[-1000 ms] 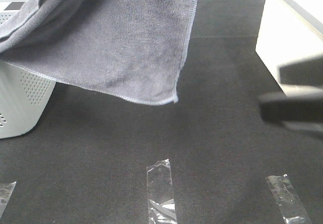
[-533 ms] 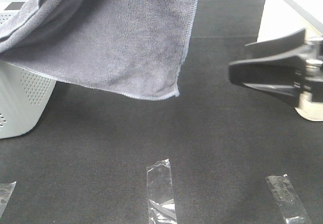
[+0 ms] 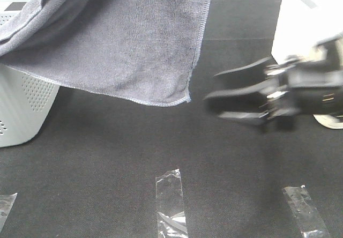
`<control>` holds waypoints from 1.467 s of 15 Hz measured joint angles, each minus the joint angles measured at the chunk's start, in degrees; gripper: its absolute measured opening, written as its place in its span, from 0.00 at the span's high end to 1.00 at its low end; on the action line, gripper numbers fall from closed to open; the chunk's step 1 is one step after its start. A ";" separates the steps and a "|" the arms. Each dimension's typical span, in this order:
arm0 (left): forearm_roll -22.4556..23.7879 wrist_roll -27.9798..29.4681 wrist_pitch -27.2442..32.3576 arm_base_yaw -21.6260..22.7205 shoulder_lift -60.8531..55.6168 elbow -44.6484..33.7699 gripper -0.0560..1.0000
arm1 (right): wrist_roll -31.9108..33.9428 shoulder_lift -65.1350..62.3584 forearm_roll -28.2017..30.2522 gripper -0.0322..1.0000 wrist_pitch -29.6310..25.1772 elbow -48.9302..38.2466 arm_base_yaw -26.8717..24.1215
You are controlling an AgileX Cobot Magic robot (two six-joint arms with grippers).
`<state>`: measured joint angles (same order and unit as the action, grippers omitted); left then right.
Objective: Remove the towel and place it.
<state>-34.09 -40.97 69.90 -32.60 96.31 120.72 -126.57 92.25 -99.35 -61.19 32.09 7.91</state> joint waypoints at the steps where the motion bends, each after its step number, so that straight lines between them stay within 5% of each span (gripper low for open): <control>1: 0.00 0.00 0.00 0.00 0.00 0.00 0.95 | -0.17 2.18 0.06 0.26 2.23 1.78 2.01; 6: -0.06 0.00 0.00 0.00 0.00 0.00 0.95 | 0.23 7.62 -0.23 0.29 4.07 6.76 2.86; 9: -0.06 -0.06 -0.17 0.00 0.00 0.00 0.95 | 0.23 8.02 -0.29 0.29 -2.98 6.82 2.86; 18: -0.74 -0.06 -2.52 0.00 0.00 0.00 0.95 | 1.38 8.08 -0.40 0.32 -3.04 10.26 5.61; 22: -0.74 -0.06 -2.52 0.00 0.00 0.00 0.95 | 1.43 8.08 -0.23 0.58 -0.40 10.26 8.02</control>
<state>-34.84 -41.02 67.38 -32.60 96.31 120.72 -125.13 100.32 -99.58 -61.59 42.34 15.93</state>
